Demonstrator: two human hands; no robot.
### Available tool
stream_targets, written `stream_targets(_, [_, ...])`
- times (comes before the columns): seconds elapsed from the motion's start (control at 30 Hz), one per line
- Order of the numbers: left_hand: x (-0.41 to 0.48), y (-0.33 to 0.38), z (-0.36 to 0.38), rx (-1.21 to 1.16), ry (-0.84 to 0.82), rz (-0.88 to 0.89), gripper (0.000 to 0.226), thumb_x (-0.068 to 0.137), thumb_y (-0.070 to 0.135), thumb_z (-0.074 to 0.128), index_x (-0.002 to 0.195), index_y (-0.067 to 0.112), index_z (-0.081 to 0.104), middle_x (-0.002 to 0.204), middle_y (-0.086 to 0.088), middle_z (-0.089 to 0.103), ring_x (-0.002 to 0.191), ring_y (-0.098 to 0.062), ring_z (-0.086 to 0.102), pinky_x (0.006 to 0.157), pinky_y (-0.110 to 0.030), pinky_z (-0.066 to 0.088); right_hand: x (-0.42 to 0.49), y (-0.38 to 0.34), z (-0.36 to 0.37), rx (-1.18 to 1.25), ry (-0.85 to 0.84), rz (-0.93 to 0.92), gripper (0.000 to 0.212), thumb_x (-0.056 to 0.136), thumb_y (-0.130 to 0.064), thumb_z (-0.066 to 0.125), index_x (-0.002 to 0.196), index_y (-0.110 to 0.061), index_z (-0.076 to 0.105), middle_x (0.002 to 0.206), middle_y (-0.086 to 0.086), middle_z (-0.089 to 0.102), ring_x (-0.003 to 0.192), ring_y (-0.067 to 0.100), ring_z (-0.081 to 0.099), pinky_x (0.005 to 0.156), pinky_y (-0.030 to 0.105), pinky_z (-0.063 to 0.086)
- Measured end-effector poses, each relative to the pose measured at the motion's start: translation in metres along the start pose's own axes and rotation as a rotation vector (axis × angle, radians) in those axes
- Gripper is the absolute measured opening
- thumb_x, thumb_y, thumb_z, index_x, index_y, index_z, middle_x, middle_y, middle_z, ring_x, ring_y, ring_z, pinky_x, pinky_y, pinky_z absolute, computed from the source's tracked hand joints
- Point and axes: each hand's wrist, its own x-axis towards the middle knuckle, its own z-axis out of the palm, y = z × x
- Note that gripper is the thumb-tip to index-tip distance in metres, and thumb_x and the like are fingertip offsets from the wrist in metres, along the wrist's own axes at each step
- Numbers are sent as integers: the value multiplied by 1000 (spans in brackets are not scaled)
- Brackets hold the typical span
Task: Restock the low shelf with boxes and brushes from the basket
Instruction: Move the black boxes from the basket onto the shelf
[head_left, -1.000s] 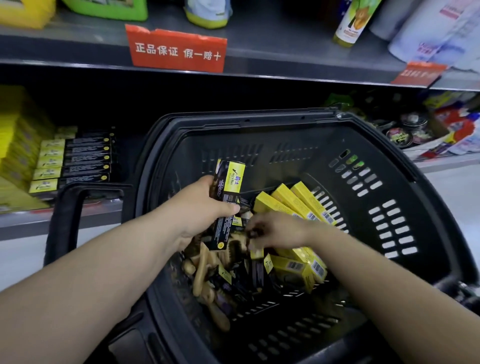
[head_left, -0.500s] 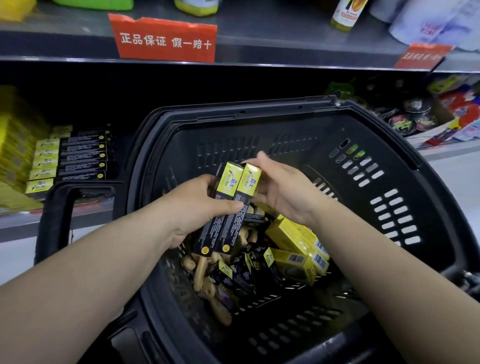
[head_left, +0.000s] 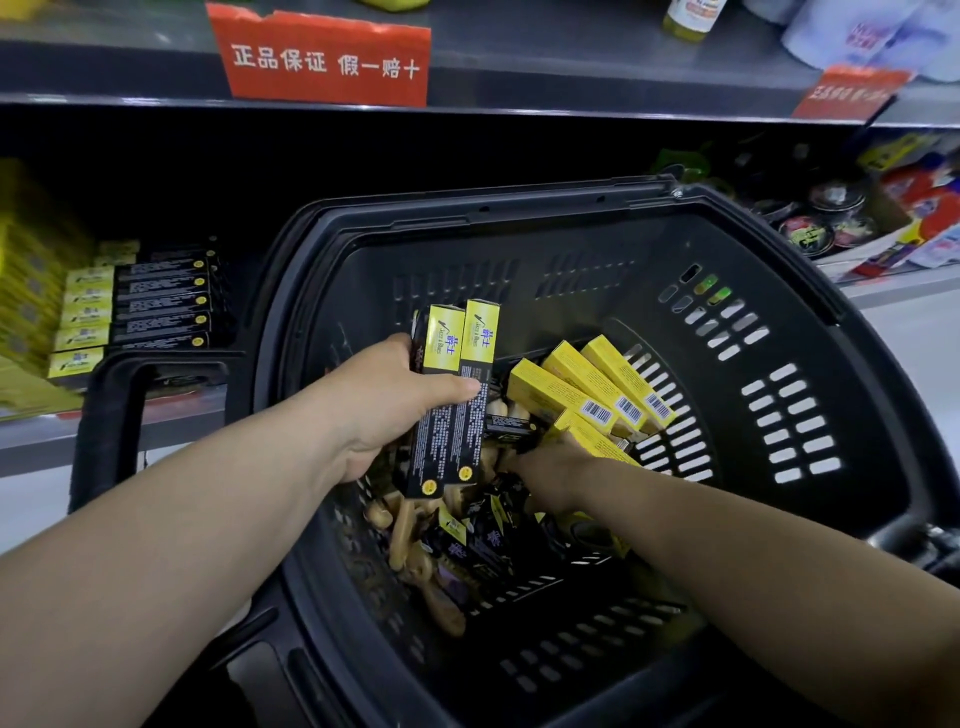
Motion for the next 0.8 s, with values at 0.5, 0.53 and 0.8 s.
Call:
stream_targets(0.5, [-2, 2, 0, 10, -38, 40, 33, 82, 19, 70, 112, 21, 56, 107, -5, 70, 101, -20, 66, 97, -41, 47, -70, 2, -95, 1571, 612, -258, 29, 86, -36, 63, 99, -10, 61, 78, -1, 61, 49, 5, 42, 49, 16, 37])
stream_targets(0.53, [-2, 3, 0, -3, -43, 43, 35, 82, 20, 70, 114, 22, 55, 107, -4, 70, 100, -19, 66, 96, -40, 48, -72, 1, -97, 1625, 591, -274, 31, 86, -39, 61, 95, -9, 62, 71, -3, 61, 45, 3, 41, 48, 15, 37])
stream_targets(0.8, [-2, 3, 1, -52, -10, 73, 52, 61, 21, 82, 108, 22, 60, 98, -1, 74, 92, -17, 70, 84, -33, 53, -69, -6, -97, 1720, 584, -192, 37, 85, -54, 56, 90, -19, 66, 68, -7, 68, 54, 2, 56, 72, 25, 46])
